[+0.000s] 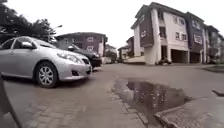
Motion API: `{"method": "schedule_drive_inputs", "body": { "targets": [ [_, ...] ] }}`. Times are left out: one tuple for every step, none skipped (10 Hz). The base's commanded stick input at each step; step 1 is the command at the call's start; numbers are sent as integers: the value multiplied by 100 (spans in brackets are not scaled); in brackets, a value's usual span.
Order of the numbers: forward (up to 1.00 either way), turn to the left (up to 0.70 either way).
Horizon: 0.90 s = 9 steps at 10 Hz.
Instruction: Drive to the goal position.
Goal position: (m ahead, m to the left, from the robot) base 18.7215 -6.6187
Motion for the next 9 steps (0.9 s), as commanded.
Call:
{"method": "schedule_drive_inputs", "body": {
  "targets": [
    [70,0],
    [70,0],
    [70,0],
    [70,0],
    [70,0],
    [70,0],
    [70,0],
    [70,0],
    [70,0]
  ]
}}
